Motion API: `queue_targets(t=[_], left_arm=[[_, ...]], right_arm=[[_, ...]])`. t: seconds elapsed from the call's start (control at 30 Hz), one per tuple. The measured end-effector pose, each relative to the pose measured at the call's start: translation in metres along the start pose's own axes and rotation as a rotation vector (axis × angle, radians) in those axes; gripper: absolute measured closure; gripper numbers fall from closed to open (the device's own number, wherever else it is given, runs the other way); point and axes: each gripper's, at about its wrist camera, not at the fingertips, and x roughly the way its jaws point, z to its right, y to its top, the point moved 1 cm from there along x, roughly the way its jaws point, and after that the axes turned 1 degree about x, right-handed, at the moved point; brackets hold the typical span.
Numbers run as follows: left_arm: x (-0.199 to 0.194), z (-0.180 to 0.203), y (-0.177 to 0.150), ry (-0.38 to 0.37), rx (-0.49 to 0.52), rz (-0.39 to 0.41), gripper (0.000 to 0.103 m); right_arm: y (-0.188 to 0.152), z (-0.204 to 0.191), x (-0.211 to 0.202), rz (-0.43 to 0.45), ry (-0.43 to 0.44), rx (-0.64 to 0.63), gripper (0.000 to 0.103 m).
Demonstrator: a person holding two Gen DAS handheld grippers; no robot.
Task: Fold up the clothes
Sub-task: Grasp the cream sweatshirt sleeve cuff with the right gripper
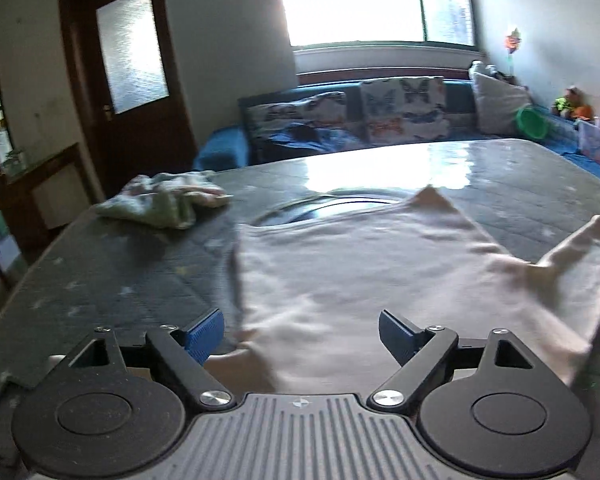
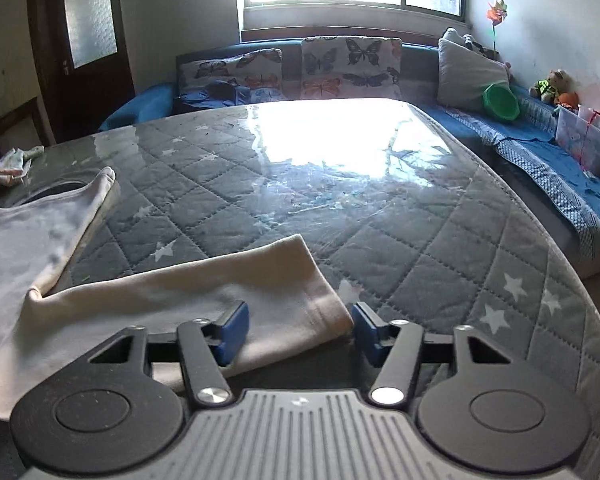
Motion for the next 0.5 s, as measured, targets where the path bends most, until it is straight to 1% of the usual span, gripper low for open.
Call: queue_targets(t=[0.03,0.07,0.17,0.23,0.27,0.37,0.5], left_arm=[[0.000,0.005,0.001,-0.014,0.002,0.001,0.016],[0.000,0.010,0.001,-0.028,0.004,0.003,0.015],[0.000,0.028,0.003,-0.066,0.017,0.008,0.014],[0.000,0.039,0.003,-0.090,0.032,0.006,0.013],[0.000,0.044,0.003,-0.099,0.040,0.004,0.013],[0.002,0.060,0.003,-0.128,0.064,-0.003,0.013],[0.005,0.081,0.003,-0.164,0.104,-0.009,0.012]], right_arm=[[0.000,0.000,0.000,0.002,0.001,0.004,0.049],[-0.001,0.000,-0.001,0.005,0.003,0.011,0.053],[0.000,0.003,-0.002,0.012,0.010,0.038,0.075],[0.000,0.005,-0.003,0.015,0.013,0.050,0.081],[0.000,0.006,-0.003,0.017,0.015,0.055,0.088],[-0.001,0.007,-0.006,0.027,0.037,0.076,0.091],[-0.001,0.017,-0.018,0.058,0.082,0.146,0.093]])
